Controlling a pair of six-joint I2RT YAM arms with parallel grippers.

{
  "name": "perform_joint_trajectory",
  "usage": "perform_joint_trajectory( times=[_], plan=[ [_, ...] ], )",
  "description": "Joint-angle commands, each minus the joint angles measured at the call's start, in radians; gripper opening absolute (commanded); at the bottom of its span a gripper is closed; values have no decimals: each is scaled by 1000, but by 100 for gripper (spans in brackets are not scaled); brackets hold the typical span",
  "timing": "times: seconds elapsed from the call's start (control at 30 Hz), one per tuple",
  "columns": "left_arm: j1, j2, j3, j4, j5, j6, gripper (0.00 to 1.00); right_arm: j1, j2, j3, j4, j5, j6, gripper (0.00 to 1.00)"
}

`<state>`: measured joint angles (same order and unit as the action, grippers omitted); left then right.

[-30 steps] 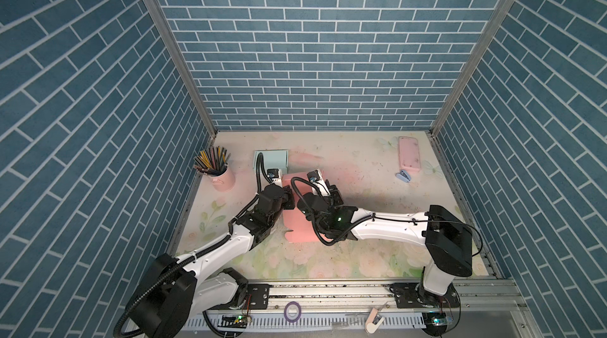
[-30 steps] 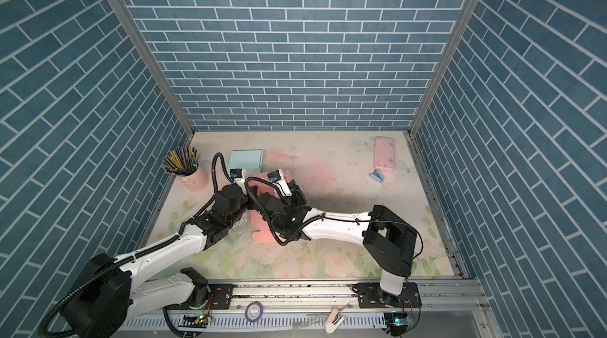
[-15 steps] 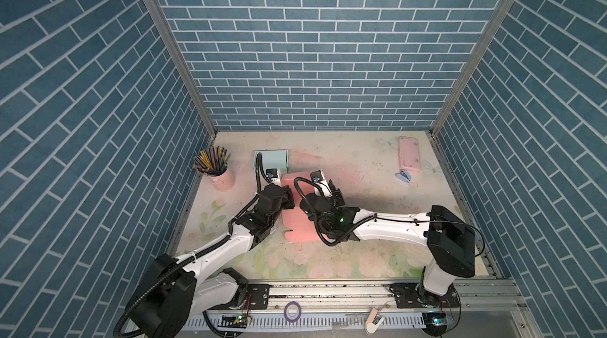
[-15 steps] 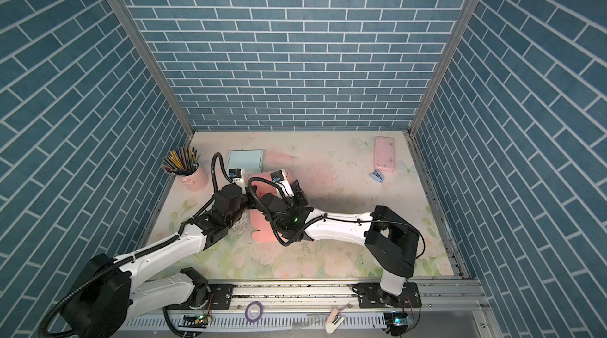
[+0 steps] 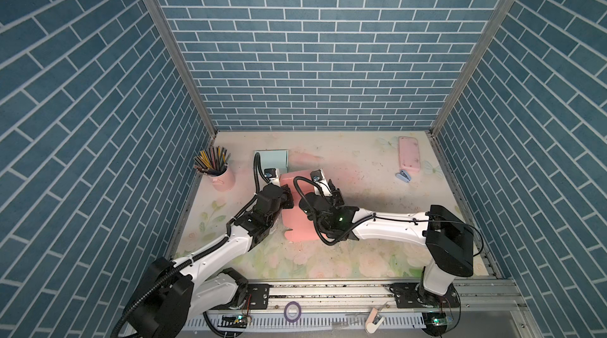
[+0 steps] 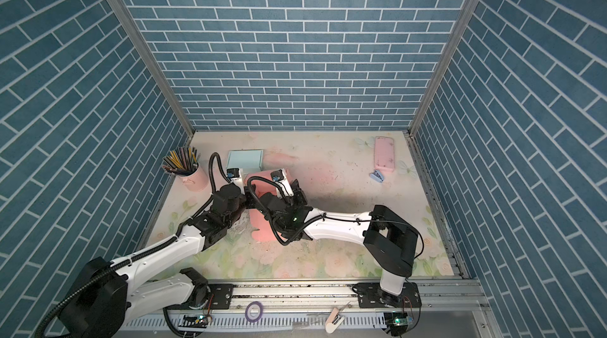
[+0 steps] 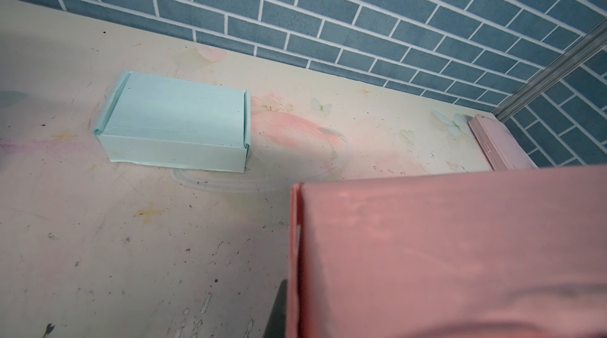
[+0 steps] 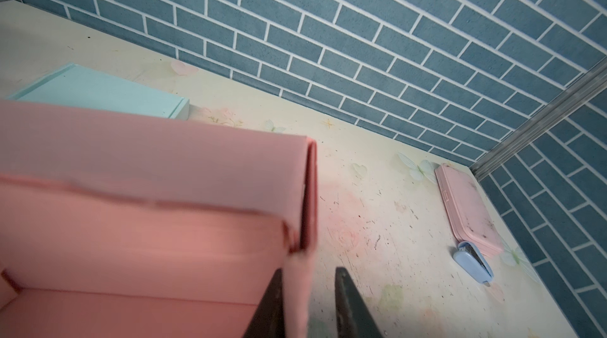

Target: Fold the paper box

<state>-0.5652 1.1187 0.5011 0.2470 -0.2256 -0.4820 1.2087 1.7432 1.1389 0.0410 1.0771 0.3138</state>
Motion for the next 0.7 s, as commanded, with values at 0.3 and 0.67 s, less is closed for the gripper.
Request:
perform_joint_trajectory(
  times=[0.3, 0.67],
  plan=[
    [7, -16, 40, -18, -30, -13, 0, -3, -36, -66, 100, 3, -46, 12],
    [59, 11, 107, -157, 14, 85, 0, 59, -255, -219, 339, -177, -292, 75]
  ],
)
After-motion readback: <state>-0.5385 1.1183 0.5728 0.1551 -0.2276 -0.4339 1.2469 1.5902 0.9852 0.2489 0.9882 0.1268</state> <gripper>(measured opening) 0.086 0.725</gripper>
